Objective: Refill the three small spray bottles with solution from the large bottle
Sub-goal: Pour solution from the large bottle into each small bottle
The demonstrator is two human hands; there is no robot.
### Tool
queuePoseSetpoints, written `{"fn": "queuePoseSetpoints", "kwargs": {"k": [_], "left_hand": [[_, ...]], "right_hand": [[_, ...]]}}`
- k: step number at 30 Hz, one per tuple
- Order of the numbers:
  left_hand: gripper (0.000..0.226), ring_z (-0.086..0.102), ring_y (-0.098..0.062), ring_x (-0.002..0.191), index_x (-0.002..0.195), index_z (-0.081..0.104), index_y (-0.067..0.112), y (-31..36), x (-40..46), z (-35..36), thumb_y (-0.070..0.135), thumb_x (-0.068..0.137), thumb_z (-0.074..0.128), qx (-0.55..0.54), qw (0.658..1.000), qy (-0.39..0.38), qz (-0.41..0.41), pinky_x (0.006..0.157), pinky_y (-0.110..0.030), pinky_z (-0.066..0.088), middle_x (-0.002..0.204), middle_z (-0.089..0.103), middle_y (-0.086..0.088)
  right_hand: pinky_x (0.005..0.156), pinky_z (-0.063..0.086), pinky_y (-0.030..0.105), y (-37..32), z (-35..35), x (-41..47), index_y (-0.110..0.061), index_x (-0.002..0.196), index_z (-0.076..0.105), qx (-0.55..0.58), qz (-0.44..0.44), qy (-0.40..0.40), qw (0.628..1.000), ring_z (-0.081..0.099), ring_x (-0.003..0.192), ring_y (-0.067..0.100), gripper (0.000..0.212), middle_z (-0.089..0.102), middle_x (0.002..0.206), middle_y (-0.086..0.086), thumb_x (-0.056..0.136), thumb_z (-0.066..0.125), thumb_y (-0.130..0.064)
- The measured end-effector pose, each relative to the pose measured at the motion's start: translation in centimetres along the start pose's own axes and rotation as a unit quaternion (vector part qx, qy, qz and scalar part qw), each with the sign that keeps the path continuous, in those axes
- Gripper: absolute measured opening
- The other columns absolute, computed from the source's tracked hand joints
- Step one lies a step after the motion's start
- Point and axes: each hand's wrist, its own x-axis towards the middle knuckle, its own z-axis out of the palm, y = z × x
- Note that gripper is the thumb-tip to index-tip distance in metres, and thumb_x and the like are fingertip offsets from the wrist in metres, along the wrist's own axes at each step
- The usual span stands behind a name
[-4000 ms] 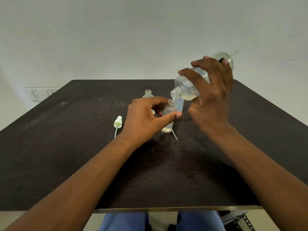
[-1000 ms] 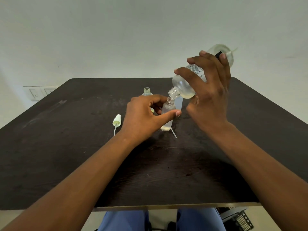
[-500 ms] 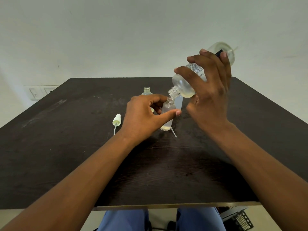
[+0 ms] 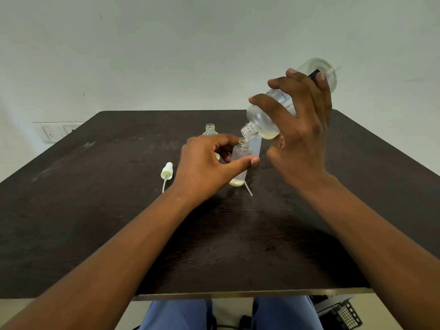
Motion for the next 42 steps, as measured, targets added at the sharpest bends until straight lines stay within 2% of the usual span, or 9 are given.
{"fn": "queuePoseSetpoints", "kwargs": {"k": [11, 17, 22, 25, 28, 31, 33, 39, 42], "left_hand": [[0.035, 0.070, -0.009, 0.075, 0.103, 0.082, 0.025, -0.1, 0.0, 0.0, 0.050, 0.079, 0.087, -0.008, 1.000, 0.006, -0.001, 0.065, -0.020, 0.055, 0.086, 0.077, 0.014], [0.035, 0.071, -0.011, 0.077, 0.105, 0.082, 0.026, 0.0, 0.2, -0.3, 0.050, 0.080, 0.086, -0.017, 0.999, 0.039, -0.001, 0.065, -0.026, 0.058, 0.088, 0.078, 0.014], [0.034, 0.073, -0.011, 0.081, 0.108, 0.082, 0.021, 0.1, 0.4, -0.9, 0.041, 0.081, 0.087, -0.039, 0.995, 0.089, 0.002, 0.066, -0.022, 0.056, 0.094, 0.079, 0.014], [0.033, 0.074, -0.013, 0.079, 0.109, 0.081, 0.020, 0.1, 0.4, -1.1, 0.039, 0.083, 0.087, -0.044, 0.994, 0.103, -0.003, 0.062, -0.028, 0.059, 0.096, 0.079, 0.013], [0.034, 0.075, -0.018, 0.085, 0.108, 0.081, 0.020, -0.1, 0.5, -1.6, 0.044, 0.083, 0.083, -0.046, 0.991, 0.126, -0.001, 0.069, -0.037, 0.062, 0.096, 0.079, 0.010], [0.035, 0.075, -0.018, 0.085, 0.107, 0.081, 0.021, -0.5, 0.8, -2.5, 0.047, 0.084, 0.080, -0.039, 0.986, 0.159, -0.018, 0.071, -0.033, 0.061, 0.094, 0.079, 0.008], [0.032, 0.074, -0.015, 0.085, 0.106, 0.081, 0.021, -0.9, 1.1, -3.1, 0.045, 0.085, 0.080, -0.039, 0.981, 0.186, -0.039, 0.072, -0.029, 0.060, 0.095, 0.079, 0.009], [0.029, 0.072, -0.012, 0.078, 0.100, 0.082, 0.026, -1.9, 1.6, -4.4, 0.048, 0.082, 0.080, -0.015, 0.960, 0.258, -0.109, 0.074, -0.033, 0.060, 0.087, 0.078, 0.011], [0.030, 0.066, 0.000, 0.070, 0.100, 0.081, 0.027, -2.2, 1.7, -4.8, 0.050, 0.081, 0.080, 0.002, 0.948, 0.284, -0.141, 0.070, -0.024, 0.053, 0.079, 0.073, 0.017]], "right_hand": [[0.123, 0.030, 0.055, -0.2, 0.0, -0.1, -0.017, 0.118, 0.078, 0.000, 0.004, 0.001, 1.000, 0.058, 0.134, 0.035, 0.054, 0.068, 0.128, 0.012, 0.074, 0.058, 0.007], [0.117, 0.034, 0.055, -0.4, -0.5, 0.0, -0.023, 0.124, 0.075, -0.027, 0.044, 0.009, 0.999, 0.060, 0.127, 0.031, 0.064, 0.067, 0.126, 0.009, 0.066, 0.064, 0.003], [0.104, 0.039, 0.050, -0.8, -1.1, 0.0, -0.030, 0.131, 0.071, -0.043, 0.092, -0.007, 0.995, 0.057, 0.120, 0.027, 0.068, 0.065, 0.124, 0.004, 0.065, 0.077, -0.017], [0.096, 0.040, 0.047, -0.9, -1.1, -0.2, -0.028, 0.131, 0.070, -0.031, 0.118, -0.015, 0.992, 0.058, 0.112, 0.028, 0.067, 0.064, 0.120, 0.006, 0.066, 0.083, -0.032], [0.088, 0.040, 0.042, -0.9, -1.0, -0.1, -0.024, 0.130, 0.070, -0.011, 0.146, -0.017, 0.989, 0.057, 0.105, 0.028, 0.067, 0.063, 0.116, 0.007, 0.068, 0.084, -0.044], [0.085, 0.042, 0.040, -0.8, -1.0, -0.2, -0.021, 0.131, 0.067, 0.012, 0.179, -0.026, 0.983, 0.055, 0.105, 0.027, 0.069, 0.062, 0.116, 0.007, 0.072, 0.081, -0.054], [0.084, 0.044, 0.040, -0.6, -1.0, -0.2, -0.017, 0.130, 0.066, 0.028, 0.202, -0.026, 0.979, 0.057, 0.102, 0.027, 0.070, 0.063, 0.114, 0.007, 0.075, 0.079, -0.059], [0.081, 0.053, 0.045, -0.6, -1.2, -0.2, -0.012, 0.125, 0.063, 0.073, 0.257, -0.006, 0.964, 0.060, 0.099, 0.024, 0.069, 0.062, 0.111, 0.004, 0.081, 0.076, -0.064], [0.081, 0.054, 0.043, -0.6, -1.2, -0.2, -0.014, 0.125, 0.063, 0.074, 0.270, -0.009, 0.960, 0.060, 0.101, 0.023, 0.070, 0.062, 0.112, 0.003, 0.081, 0.075, -0.066]]}}
